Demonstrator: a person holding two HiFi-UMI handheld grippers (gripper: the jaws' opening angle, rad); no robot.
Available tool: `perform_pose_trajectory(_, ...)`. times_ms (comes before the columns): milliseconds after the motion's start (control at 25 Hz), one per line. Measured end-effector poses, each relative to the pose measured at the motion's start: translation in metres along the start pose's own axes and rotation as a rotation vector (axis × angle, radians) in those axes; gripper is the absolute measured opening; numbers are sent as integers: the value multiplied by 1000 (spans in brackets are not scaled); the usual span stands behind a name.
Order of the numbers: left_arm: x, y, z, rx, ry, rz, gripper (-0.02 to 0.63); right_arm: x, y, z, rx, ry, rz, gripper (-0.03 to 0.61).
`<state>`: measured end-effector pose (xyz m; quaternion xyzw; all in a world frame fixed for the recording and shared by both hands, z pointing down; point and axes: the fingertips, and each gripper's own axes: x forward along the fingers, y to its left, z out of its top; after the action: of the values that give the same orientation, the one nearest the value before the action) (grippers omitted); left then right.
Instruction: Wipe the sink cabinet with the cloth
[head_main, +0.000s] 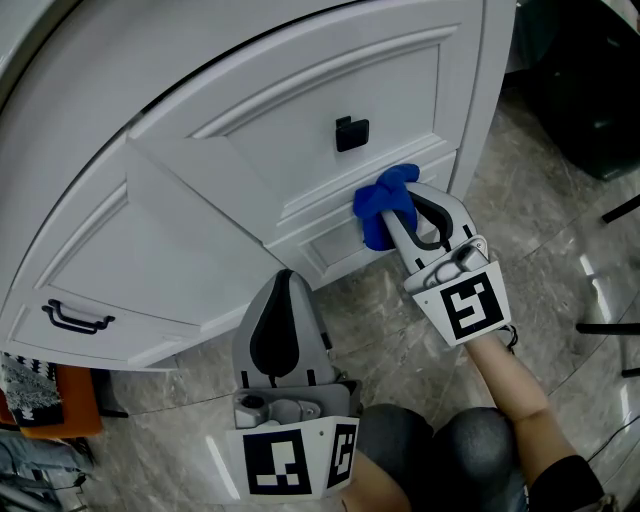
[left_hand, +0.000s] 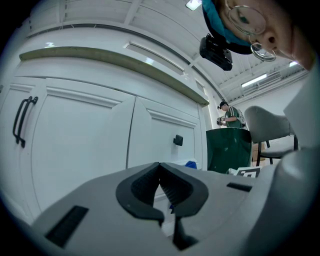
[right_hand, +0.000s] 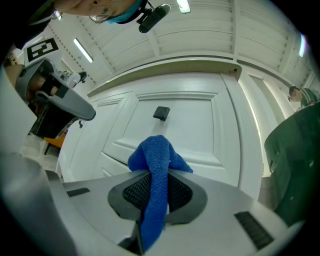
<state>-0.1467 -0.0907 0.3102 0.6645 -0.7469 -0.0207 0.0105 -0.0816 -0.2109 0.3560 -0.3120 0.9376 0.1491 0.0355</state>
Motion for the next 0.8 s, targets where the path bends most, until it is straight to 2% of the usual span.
perform_pose_trajectory(800, 5, -9, -1, 16, 4, -17, 5, -9, -31, -9, 29, 18, -81, 60)
